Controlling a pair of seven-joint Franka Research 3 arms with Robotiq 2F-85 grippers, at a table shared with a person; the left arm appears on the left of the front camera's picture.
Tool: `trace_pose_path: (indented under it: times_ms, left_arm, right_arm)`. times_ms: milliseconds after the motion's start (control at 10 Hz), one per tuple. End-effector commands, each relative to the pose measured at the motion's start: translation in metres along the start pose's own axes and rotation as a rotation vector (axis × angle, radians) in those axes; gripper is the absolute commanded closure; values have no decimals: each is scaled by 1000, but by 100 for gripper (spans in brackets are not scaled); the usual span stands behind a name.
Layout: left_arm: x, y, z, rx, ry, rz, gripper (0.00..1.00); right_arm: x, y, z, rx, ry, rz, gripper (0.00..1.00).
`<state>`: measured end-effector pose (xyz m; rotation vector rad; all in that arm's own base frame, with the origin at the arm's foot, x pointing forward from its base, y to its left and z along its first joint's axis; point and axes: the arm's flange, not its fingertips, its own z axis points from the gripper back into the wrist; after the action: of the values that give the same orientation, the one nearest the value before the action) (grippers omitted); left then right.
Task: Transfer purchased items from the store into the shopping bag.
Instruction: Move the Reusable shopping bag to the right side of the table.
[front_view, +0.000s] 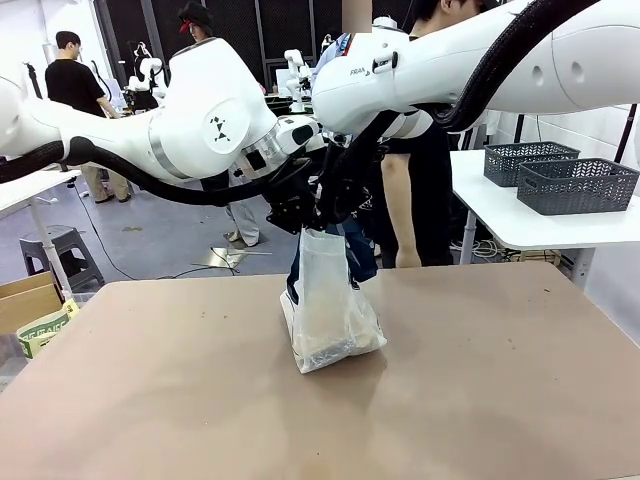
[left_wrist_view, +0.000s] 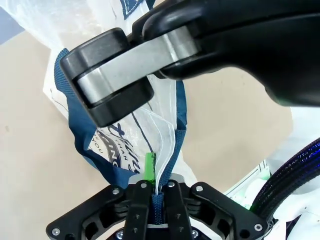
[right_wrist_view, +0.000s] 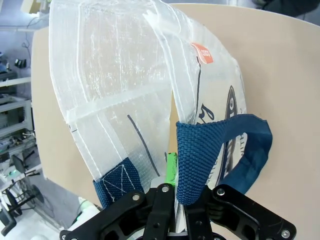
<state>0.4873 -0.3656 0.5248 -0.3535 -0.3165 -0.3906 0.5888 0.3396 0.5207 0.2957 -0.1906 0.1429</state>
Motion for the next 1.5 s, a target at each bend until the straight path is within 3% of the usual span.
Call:
trace_pose_path:
  times_ms: [0,100,600,1100,1400]
  left_arm:
    - [-7,0,3,33,14,-4,100]
    - [0,0,0,0,0,0,100]
    - [0,0,0,0,0,0,100]
    - [0,0,0,0,0,0,100]
    - [0,0,0,0,0,0,100]
  right_arm:
    - [4,1,5,34,-1,16,100]
    - [4,0,6,40,-1,22,100]
    - [-7,-24,19,105,-20,68,3]
    - [-28,-68,25,180,-49,47,0]
    - [-56,-85,44,180,-51,146,0]
